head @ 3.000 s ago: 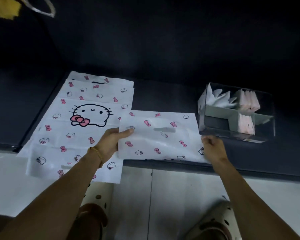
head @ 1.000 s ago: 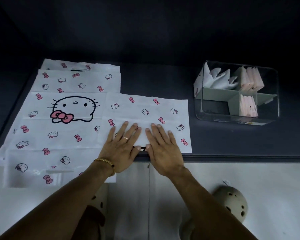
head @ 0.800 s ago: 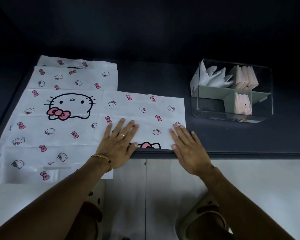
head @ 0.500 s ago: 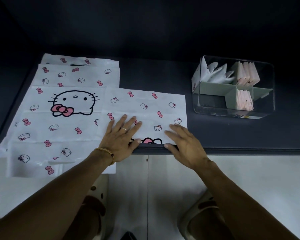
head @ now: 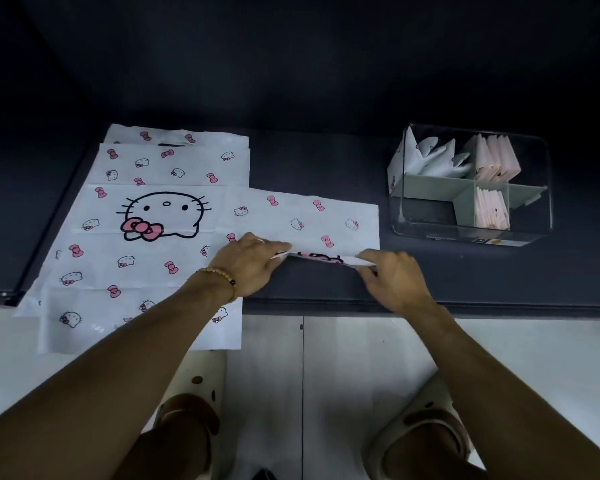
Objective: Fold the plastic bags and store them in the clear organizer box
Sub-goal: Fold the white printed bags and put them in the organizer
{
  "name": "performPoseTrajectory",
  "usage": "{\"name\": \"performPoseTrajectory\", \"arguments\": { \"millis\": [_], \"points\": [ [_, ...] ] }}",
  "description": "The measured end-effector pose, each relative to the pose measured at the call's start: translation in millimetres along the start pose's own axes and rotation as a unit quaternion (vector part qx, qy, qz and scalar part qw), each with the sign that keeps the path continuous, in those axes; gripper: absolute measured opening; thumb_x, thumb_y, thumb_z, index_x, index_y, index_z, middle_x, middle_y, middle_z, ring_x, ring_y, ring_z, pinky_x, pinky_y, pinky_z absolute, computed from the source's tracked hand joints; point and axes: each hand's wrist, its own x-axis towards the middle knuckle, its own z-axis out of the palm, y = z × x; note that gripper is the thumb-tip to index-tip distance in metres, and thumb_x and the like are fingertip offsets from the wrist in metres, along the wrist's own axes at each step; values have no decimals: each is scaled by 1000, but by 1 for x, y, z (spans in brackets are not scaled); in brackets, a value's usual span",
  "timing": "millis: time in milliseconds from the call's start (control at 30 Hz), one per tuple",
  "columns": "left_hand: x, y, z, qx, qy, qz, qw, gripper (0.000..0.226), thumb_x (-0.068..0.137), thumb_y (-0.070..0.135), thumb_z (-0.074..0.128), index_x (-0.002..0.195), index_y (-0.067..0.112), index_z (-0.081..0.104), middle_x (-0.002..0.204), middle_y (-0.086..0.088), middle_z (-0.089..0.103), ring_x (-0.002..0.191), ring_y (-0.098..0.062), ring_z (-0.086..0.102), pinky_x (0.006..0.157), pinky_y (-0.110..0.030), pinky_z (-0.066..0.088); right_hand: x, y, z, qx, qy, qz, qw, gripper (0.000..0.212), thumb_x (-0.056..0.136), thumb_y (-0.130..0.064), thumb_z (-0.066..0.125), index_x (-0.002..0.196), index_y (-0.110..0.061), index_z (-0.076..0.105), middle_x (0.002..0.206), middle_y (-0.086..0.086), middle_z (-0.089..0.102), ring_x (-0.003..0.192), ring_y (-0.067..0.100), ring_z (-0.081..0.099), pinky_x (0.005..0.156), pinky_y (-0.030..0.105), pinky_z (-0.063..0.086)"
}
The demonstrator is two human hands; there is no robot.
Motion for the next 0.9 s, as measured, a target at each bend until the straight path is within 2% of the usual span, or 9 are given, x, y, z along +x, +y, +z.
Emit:
{"name": "performPoseTrajectory", "arguments": {
  "millis": [67,133,233,367,433,533,600,700,900],
  "points": [
    [-2,-1,-14,-37,-39,-15,998,27,100,38,33,99,25,57,87,0,59,98,-27,53,78,-33,41,3,11,-9,100,-22,94,990,7,86,-29,66,82,-24,70,75,-2,68,71,21,62,60,23,43],
    [-5,-7,-26,-74,-56,-31,995,23,99,29,39,79,22,48,79,0,56,80,-27,52,69,-29,36,0,21,-13,186,-46,140,971,11,84,-29,68,79,-20,69,75,-4,68,73,19,62,62,24,47],
    [-13,-21,-35,-161,-48,-85,982,15,97,27,49,90,18,58,95,0,56,70,-18,52,69,-24,40,-8,28,-13,254,-50,181,949,7,85,-25,68,88,-21,73,83,-7,73,82,15,68,76,28,53],
    [-19,-33,-25,-239,18,-128,962,38,93,31,56,69,2,53,68,-4,48,64,-20,44,60,-27,36,-9,28,-6,235,-26,209,949,12,90,-26,60,89,-16,67,80,0,70,82,22,67,77,32,53],
    [-17,-33,-15,-245,44,-153,956,36,93,32,55,73,2,56,75,-8,53,73,-25,49,67,-31,40,-4,25,-2,177,-15,217,960,20,93,-31,56,87,-13,62,79,4,65,85,28,63,74,31,47],
    [-10,-30,-2,-203,65,-215,953,40,95,38,50,117,5,59,121,-14,57,110,-32,53,93,-39,42,4,19,3,96,12,229,969,33,95,-39,52,101,-7,59,94,15,66,95,39,59,77,36,45],
    [-3,-27,2,-170,81,-244,951,47,97,40,45,133,10,49,135,-16,51,120,-35,49,98,-41,40,8,20,8,73,33,229,970,32,96,-37,52,98,-6,57,94,19,65,93,42,59,74,38,44],
    [7,-27,5,-63,97,-250,961,46,98,44,40,134,16,48,125,-18,59,112,-38,55,89,-43,46,11,21,14,63,63,246,965,26,95,-34,54,85,-11,52,88,20,65,88,42,59,69,36,41],
    [19,-33,9,5,99,-293,951,57,93,58,37,128,14,50,112,-18,63,103,-37,59,78,-41,47,17,15,20,46,88,292,951,29,93,-36,58,93,-7,61,89,20,67,88,41,62,73,39,48]
  ]
}}
